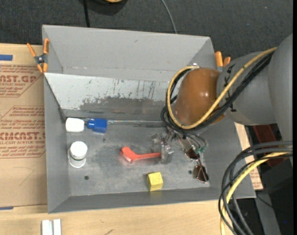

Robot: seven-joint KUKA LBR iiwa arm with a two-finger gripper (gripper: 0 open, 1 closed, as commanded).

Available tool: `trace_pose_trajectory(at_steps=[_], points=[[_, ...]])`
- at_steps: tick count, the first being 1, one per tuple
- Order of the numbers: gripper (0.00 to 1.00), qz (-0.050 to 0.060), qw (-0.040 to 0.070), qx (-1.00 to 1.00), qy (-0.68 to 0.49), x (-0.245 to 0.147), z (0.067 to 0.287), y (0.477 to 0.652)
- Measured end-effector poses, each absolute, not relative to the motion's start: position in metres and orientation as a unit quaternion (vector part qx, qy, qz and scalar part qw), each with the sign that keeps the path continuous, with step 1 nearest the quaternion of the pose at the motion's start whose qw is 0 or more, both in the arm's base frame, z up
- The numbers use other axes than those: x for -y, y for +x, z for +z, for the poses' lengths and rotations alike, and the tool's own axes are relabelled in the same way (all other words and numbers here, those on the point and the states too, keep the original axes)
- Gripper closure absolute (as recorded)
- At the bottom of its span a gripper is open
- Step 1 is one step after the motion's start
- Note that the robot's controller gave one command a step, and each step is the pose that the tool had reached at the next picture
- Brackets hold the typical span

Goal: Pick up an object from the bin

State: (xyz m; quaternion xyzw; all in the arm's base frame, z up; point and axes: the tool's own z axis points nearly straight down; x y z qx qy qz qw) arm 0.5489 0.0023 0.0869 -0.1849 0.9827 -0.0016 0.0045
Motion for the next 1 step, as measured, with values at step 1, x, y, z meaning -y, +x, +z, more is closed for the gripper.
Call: trace_pose_trajectory(at_steps=[1], points=[[1.0,-0.002,0.007,-0.981,-0.193,-0.0048,0.0895,0.5482]])
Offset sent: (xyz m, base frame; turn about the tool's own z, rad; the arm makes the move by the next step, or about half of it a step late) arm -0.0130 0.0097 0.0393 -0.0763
